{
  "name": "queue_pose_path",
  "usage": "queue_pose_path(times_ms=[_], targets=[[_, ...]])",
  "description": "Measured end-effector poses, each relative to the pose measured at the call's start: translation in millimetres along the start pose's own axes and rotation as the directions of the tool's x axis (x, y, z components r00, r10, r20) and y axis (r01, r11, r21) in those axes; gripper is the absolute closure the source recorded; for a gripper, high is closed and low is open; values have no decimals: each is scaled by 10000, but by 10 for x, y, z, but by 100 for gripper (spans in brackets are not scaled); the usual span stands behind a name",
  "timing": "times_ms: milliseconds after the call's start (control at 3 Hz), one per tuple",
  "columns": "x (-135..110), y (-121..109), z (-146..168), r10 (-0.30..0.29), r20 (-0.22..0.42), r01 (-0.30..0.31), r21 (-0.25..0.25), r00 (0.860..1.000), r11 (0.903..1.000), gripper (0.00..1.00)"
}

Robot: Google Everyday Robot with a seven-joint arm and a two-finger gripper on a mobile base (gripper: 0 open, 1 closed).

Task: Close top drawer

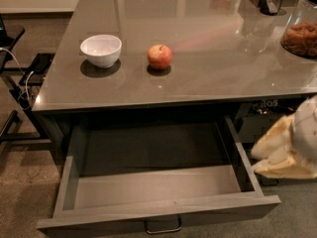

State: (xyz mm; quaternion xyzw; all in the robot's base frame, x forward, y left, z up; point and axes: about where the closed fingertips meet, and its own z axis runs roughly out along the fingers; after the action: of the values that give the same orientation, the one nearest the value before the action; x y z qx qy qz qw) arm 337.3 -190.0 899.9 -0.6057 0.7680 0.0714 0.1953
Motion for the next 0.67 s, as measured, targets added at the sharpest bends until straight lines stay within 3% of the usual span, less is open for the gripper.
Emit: queue_pose_path(times_ms=[333,667], targets=[[37,100,105,107,55,-105,-311,9999,9995,87],[35,98,103,102,56,-100,-304,9999,9995,100]])
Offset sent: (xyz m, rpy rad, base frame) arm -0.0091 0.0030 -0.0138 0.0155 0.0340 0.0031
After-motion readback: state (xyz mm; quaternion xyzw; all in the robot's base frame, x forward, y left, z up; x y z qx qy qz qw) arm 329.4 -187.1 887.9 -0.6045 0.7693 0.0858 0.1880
